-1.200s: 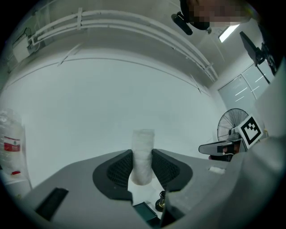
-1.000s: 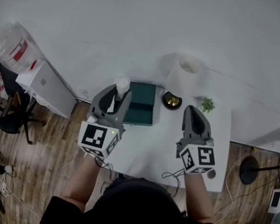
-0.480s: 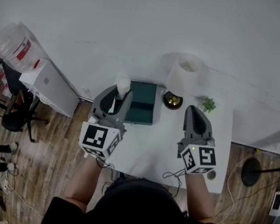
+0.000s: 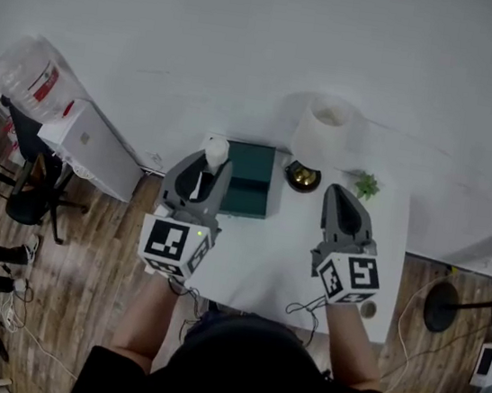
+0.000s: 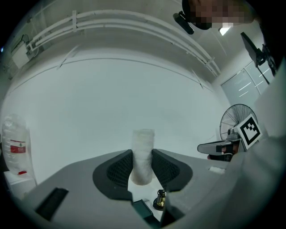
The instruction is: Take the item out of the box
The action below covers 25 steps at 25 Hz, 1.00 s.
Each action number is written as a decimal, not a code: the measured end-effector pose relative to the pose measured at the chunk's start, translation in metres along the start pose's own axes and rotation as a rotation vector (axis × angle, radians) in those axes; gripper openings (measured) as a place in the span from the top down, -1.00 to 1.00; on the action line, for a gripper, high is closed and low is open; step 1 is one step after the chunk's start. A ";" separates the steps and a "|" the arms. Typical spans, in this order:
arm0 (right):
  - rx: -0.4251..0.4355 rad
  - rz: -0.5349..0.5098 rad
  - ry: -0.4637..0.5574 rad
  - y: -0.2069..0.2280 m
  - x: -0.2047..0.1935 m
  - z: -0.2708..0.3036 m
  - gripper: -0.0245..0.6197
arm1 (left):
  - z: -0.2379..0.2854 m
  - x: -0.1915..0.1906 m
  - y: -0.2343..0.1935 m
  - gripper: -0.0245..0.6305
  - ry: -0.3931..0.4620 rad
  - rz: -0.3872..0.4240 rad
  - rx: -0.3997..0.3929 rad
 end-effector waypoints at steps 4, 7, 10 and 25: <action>0.019 -0.007 0.002 0.004 0.002 -0.003 0.91 | -0.001 0.002 0.007 0.53 0.001 0.000 0.011; 0.036 -0.020 0.005 0.006 0.004 -0.005 0.91 | -0.002 0.003 0.012 0.53 0.004 0.005 0.020; 0.044 -0.021 -0.001 0.008 0.003 -0.009 0.91 | -0.003 0.002 0.018 0.53 -0.005 0.005 0.022; 0.045 0.000 -0.012 0.007 -0.007 -0.011 0.91 | -0.010 -0.013 0.014 0.53 -0.040 -0.007 0.037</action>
Point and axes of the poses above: the fingertips, and each gripper's own axes: z forward along the fingers, y to its right, x out of its top, the point moved 10 cm from there along -z, backward along the fingers, and after that the axes turned 10 degrees about x, right-handed, at the moved point
